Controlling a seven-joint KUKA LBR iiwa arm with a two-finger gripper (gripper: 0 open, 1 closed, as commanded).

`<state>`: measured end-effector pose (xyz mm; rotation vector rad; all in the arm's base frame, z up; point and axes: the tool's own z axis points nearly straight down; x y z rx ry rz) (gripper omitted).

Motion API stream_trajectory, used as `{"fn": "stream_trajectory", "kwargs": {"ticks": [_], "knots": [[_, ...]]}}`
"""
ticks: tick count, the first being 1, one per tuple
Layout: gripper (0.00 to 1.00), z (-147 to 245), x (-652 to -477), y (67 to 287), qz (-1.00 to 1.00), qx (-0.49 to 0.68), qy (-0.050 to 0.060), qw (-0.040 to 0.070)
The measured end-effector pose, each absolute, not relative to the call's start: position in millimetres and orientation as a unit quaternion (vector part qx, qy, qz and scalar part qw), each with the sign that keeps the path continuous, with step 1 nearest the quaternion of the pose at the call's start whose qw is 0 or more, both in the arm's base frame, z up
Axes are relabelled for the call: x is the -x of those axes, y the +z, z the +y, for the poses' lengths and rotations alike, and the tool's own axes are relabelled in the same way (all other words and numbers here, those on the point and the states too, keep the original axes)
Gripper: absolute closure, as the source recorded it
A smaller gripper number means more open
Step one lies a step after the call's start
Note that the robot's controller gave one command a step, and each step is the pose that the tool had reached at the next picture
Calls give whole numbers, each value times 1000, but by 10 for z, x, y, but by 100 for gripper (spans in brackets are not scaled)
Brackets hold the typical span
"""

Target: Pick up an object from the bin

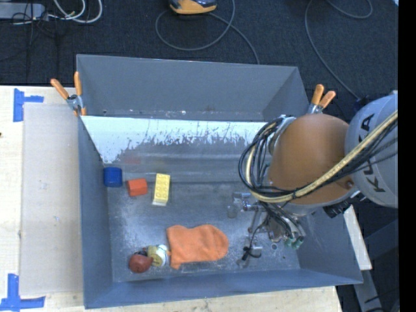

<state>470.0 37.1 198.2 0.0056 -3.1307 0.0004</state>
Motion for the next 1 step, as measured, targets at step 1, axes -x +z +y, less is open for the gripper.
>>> {"fn": "stream_trajectory", "kwargs": {"ticks": [1], "knots": [[0, 370, -4717, 2023, -1000, -1, 0, 1]]}}
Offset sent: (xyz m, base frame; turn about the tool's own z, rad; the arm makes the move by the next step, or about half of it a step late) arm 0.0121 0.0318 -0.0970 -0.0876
